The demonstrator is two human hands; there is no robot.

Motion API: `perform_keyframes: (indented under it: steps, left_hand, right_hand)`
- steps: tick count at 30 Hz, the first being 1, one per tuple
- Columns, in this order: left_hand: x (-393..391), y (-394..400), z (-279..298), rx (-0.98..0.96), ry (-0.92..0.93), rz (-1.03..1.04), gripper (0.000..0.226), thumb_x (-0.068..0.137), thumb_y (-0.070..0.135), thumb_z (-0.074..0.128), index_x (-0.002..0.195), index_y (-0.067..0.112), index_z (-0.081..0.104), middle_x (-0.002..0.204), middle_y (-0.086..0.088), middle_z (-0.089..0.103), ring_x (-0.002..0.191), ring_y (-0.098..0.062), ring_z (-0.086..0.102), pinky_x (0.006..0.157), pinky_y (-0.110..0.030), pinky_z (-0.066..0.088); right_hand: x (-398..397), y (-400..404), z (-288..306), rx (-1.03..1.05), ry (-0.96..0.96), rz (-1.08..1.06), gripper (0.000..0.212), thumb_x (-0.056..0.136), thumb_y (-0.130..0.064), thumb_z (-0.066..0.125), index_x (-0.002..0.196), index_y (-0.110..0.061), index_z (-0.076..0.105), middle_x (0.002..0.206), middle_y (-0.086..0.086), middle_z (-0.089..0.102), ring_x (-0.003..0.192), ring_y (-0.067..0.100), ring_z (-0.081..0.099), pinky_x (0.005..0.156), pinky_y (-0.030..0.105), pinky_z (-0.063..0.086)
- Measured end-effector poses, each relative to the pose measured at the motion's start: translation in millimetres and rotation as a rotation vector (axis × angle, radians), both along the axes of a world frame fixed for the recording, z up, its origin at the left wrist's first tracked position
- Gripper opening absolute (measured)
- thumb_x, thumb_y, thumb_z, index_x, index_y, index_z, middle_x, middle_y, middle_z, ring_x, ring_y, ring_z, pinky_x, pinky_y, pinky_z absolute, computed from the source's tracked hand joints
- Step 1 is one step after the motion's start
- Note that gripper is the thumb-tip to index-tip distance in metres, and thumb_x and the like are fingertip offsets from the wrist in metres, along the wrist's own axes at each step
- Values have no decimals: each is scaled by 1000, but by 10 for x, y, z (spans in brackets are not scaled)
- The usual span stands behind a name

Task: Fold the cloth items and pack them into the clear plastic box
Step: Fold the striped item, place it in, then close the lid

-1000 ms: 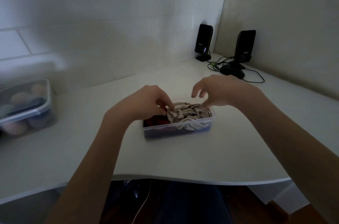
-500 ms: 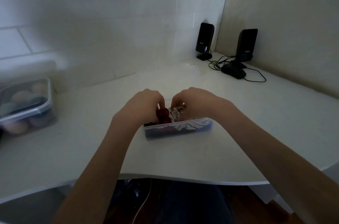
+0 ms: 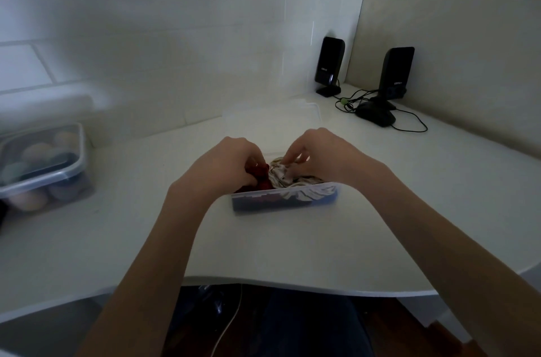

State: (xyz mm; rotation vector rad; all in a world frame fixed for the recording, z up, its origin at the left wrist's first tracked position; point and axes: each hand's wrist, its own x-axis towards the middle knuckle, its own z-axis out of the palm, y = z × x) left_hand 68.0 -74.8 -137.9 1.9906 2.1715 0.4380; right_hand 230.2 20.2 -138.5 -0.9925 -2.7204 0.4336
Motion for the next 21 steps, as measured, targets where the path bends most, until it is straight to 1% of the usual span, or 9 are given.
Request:
perform_keyframes:
  steps: [2,4,6,8,10,11,14,17,21]
  left_hand:
    - [-41,-15,36,48,-37,8,30,79,7,69,108,14,69,106,-4,70,95,-16,63,85,-28,51]
    - [-110,-31,33,139,-109,59,23,81,8,68,103,13,71,101,-3,71,86,-13,63,79,-24,48]
    - [-204,-36,-18,273,-182,158,18,83,14,66,101,16,69,94,1,68,79,-11,61,75,-25,47]
    - [-285,-29,-100,380,-294,272,22,85,24,65,106,18,63,88,3,63,76,-15,61,71,-33,53]
    - [-338,3,-192,379,-411,371,32,86,32,63,113,17,56,84,1,59,73,-21,62,66,-36,55]
    - [-353,30,-240,332,-444,414,38,86,36,62,117,16,53,82,1,57,70,-21,61,64,-34,53]
    - [-353,112,-372,197,-592,448,42,88,38,59,120,11,54,76,-1,56,60,-15,55,54,-26,43]
    - [-334,147,-434,201,-729,394,27,91,29,56,110,10,62,61,-1,50,49,-12,45,43,-20,36]
    - [-356,137,-467,257,-827,343,18,91,23,57,104,14,64,57,-2,47,38,-6,44,36,-15,36]
  right_hand:
    - [-39,-11,-68,33,-68,1,18,77,-27,73,95,-28,75,90,-9,70,80,10,62,72,28,54]
    - [-24,19,-78,6,-26,20,17,79,-31,72,94,-25,75,93,-7,73,80,9,63,73,28,54]
    - [59,89,-26,-67,156,-7,21,83,-34,67,96,-20,75,94,-5,73,81,8,64,73,22,50]
    - [164,200,-1,-45,407,-131,23,88,-32,61,100,-18,74,95,-6,71,79,7,62,71,13,44]
    - [263,310,-63,12,587,-302,20,92,-27,55,104,-19,69,99,-6,67,77,4,57,68,10,40]
    - [300,357,-119,3,607,-378,21,93,-25,54,108,-19,65,103,-5,64,79,6,55,71,14,42]
    - [371,448,-337,-313,577,-453,30,94,-21,51,123,-16,53,117,4,60,96,19,58,85,33,50]
    - [359,396,-424,-673,694,-415,35,94,-13,49,130,-14,50,118,8,63,90,17,62,72,28,51]
    - [321,389,-385,-714,799,-387,38,91,-2,49,126,-16,54,113,4,66,91,18,64,69,25,54]
